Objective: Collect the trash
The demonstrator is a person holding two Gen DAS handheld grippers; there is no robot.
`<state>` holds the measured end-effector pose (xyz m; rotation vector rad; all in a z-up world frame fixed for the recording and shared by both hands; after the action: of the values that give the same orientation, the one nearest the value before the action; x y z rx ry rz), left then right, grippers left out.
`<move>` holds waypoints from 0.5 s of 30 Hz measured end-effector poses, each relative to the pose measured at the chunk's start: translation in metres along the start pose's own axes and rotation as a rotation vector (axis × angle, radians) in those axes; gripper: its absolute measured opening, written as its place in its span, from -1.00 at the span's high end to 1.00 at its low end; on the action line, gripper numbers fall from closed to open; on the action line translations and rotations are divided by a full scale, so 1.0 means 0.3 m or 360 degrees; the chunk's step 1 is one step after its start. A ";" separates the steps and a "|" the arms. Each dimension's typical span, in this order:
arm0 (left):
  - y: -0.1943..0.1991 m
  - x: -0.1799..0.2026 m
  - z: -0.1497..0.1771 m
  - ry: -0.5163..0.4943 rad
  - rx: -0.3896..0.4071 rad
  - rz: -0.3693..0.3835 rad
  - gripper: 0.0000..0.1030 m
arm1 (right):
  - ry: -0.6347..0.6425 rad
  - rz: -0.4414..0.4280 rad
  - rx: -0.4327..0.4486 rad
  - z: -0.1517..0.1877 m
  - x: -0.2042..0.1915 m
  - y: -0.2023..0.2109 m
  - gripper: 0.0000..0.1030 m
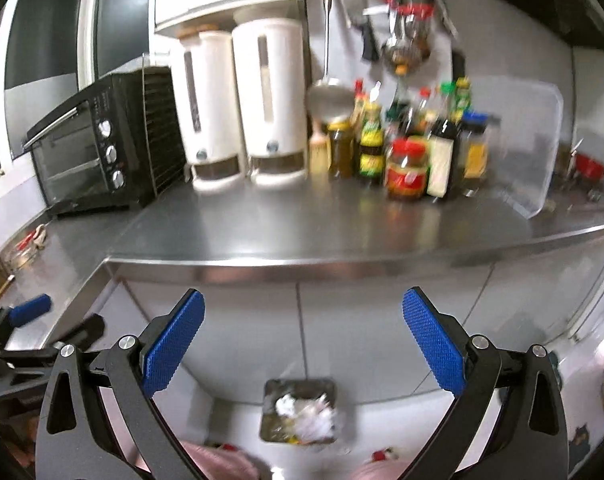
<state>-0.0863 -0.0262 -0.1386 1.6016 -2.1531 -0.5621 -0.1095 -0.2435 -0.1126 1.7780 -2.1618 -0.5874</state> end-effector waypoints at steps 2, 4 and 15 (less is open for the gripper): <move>0.047 0.009 -0.024 -0.0025 0.0061 -0.0023 -0.84 | -0.0013 -0.0009 0.0036 -0.020 0.008 0.033 -0.94; 0.081 0.013 -0.041 -0.0038 0.0108 -0.0046 -0.84 | -0.0026 -0.0012 0.0068 -0.039 0.016 0.059 -0.94; 0.182 0.013 -0.132 -0.0044 0.0297 -0.0116 -0.84 | -0.0029 0.0005 0.0179 -0.085 0.018 0.125 -0.94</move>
<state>-0.1100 -0.0189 -0.0756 1.7861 -2.2311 -0.4172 -0.1312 -0.2464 -0.0726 1.8324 -2.2505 -0.4921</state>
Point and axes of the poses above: each gripper's, at about its wrist camera, not at the fingertips, and y roughly against the way its jaws point, x to its right, z to its underside, the point moved 3 cm from there along -y, roughly the way its jaws point, and after that the axes turned 7 degrees about z, right-handed, at the moved point
